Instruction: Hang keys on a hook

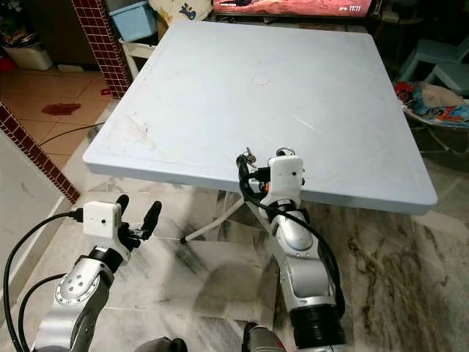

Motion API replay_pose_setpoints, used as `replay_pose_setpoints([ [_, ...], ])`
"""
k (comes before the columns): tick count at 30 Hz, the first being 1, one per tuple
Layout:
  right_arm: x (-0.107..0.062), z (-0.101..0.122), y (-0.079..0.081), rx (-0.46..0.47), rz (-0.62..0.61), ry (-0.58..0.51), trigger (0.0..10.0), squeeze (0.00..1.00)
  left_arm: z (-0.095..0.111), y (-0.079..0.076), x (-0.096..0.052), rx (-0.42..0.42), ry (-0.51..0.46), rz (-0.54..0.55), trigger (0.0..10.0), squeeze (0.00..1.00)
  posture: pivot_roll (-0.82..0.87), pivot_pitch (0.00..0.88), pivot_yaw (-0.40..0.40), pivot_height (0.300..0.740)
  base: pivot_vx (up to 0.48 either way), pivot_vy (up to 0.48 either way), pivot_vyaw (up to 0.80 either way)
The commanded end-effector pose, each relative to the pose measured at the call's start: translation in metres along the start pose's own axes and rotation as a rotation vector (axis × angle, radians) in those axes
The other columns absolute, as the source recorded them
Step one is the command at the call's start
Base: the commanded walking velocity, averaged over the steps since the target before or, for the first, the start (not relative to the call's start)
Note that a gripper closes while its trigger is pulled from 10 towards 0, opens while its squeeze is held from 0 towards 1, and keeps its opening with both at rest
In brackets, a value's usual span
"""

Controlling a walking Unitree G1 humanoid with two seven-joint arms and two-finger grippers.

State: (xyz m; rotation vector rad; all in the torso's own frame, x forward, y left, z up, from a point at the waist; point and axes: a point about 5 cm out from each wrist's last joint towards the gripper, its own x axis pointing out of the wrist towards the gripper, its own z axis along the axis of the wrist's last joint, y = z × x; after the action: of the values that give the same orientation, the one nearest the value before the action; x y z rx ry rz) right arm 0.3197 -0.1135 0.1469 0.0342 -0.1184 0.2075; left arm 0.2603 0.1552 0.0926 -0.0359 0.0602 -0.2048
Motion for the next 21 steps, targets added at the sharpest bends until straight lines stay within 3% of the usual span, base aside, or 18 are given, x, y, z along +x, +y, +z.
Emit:
replay_pose_setpoints([
  [1, 0.003, 0.001, -0.002, 0.010, -0.003, 0.000, 10.0, 0.00, 0.002, 0.002, -0.003, 0.016, 0.008, 0.002, 10.0, 0.00, 0.00, 0.185, 0.035, 0.740, 0.000, 0.000, 0.00],
  [10, 0.023, -0.001, -0.004, 0.048, -0.013, 0.042, 10.0, 0.00, 0.001, 0.006, -0.013, 0.035, 0.038, 0.004, 10.0, 0.00, 0.03, 0.226, 0.052, 0.740, 0.000, 0.000, 0.00],
  [16, 0.028, -0.009, -0.001, 0.085, -0.013, 0.085, 10.0, 0.00, 0.000, 0.012, -0.028, 0.049, 0.066, 0.019, 10.0, 0.00, 0.07, 0.262, 0.063, 0.740, 0.000, 0.000, 0.00],
  [21, 0.025, -0.014, 0.005, 0.092, -0.005, 0.100, 10.0, 0.00, 0.002, 0.015, -0.032, 0.055, 0.074, 0.027, 10.0, 0.00, 0.08, 0.266, 0.065, 0.740, 0.000, 0.000, 0.00],
])
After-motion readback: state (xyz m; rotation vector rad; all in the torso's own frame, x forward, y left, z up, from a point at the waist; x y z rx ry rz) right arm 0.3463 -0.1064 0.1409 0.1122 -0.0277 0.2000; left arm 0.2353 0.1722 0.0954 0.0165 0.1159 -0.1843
